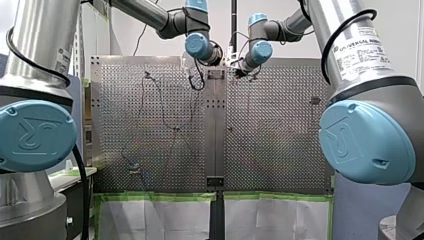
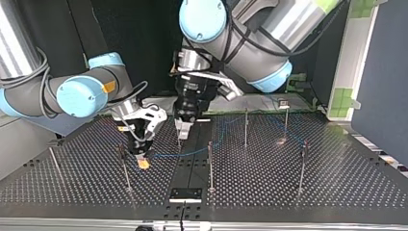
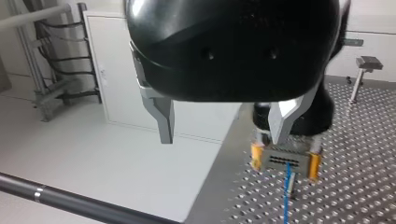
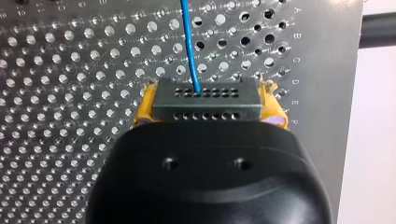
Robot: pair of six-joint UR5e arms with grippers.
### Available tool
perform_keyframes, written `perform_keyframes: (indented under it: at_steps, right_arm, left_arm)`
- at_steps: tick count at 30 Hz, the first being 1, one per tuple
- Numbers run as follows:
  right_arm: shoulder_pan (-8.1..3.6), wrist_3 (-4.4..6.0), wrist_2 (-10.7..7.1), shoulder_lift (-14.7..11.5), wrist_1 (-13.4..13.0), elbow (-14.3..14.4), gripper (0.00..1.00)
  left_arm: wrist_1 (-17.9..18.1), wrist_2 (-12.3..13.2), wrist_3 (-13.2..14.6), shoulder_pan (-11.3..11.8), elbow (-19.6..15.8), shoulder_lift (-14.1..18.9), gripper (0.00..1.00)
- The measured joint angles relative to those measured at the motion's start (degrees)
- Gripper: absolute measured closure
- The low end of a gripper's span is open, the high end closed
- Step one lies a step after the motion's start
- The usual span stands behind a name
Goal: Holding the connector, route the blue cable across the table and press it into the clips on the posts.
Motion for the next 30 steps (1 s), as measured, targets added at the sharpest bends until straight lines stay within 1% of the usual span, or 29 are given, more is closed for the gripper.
perform_keyframes:
  at_steps: [3, 7, 9, 12, 16, 22, 25, 30]
  right_arm:
    - [0.0, -0.02, -0.04, 0.0, 0.0, 0.0, 1.0]
    - [0.0, -0.08, -0.07, 0.0, 0.0, 0.0, 1.0]
    - [-0.01, -0.09, -0.07, 0.0, 0.0, 0.0, 1.0]
    - [-0.02, -0.11, -0.02, 0.0, 0.0, 0.0, 1.0]
    - [-0.03, -0.11, 0.0, 0.0, -0.1, 0.0, 1.0]
    - [-0.01, -0.12, 0.01, 0.0, -0.1, 0.0, 1.0]
    - [-0.01, -0.12, 0.01, 0.0, -0.1, 0.0, 1.0]
    - [-0.01, -0.12, 0.01, 0.0, -0.1, 0.0, 1.0]
  left_arm:
    - [-1.5, -0.7, 0.2, 0.3, 1.4, -1.7, 0.0]
    - [-2.4, -1.8, 0.4, 0.6, 2.1, -3.7, 0.0]
    - [-2.3, -1.7, 0.7, 1.1, 2.4, -4.7, 0.0]
    - [-1.8, -0.9, 1.3, 1.7, 2.8, -6.1, 0.0]
    - [-1.4, -0.7, 1.8, 1.7, 3.5, -6.9, 0.0]
    - [-1.6, -2.3, 2.3, 1.6, 5.5, -7.2, 0.0]
    - [-2.4, -2.7, 2.5, 1.5, 6.7, -7.9, 0.0]
    - [-4.1, -3.2, 3.3, 1.7, 9.1, -10.1, 0.0]
